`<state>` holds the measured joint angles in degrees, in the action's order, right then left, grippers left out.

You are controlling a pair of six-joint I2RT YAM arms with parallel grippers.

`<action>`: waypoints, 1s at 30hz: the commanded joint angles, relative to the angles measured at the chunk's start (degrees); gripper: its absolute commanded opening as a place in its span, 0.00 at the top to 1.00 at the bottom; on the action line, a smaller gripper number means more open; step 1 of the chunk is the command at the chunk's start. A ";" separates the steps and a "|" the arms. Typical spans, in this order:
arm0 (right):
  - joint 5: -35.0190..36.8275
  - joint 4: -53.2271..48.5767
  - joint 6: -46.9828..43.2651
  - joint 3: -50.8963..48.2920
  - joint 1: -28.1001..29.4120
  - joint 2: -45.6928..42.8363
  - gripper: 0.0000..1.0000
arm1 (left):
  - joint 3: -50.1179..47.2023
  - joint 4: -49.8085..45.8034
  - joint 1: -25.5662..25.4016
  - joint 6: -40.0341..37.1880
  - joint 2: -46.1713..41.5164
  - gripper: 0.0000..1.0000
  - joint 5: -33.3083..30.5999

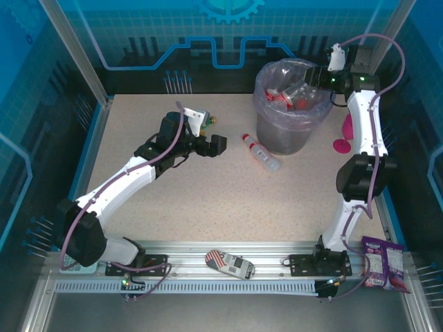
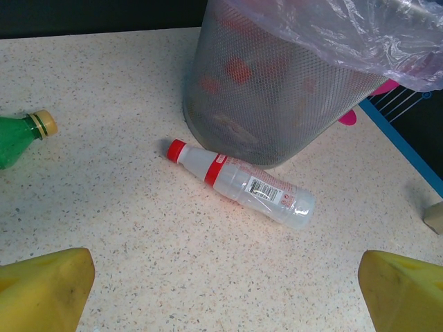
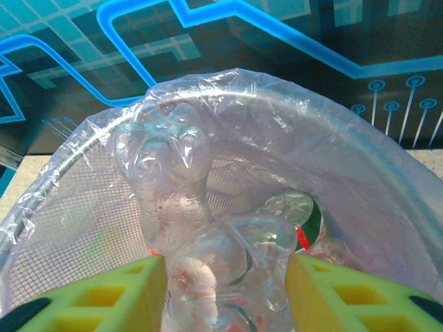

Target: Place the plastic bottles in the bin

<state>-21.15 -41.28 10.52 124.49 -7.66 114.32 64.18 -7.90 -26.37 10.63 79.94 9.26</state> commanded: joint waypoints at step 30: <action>-5.58 -3.63 2.57 -25.24 0.10 -32.41 0.19 | 38.28 -22.89 17.30 -16.90 36.25 0.01 -2.31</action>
<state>-25.39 -45.80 11.99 102.50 -7.81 84.82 95.20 -25.63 -11.40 -1.76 110.52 4.54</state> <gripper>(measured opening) 0.804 0.991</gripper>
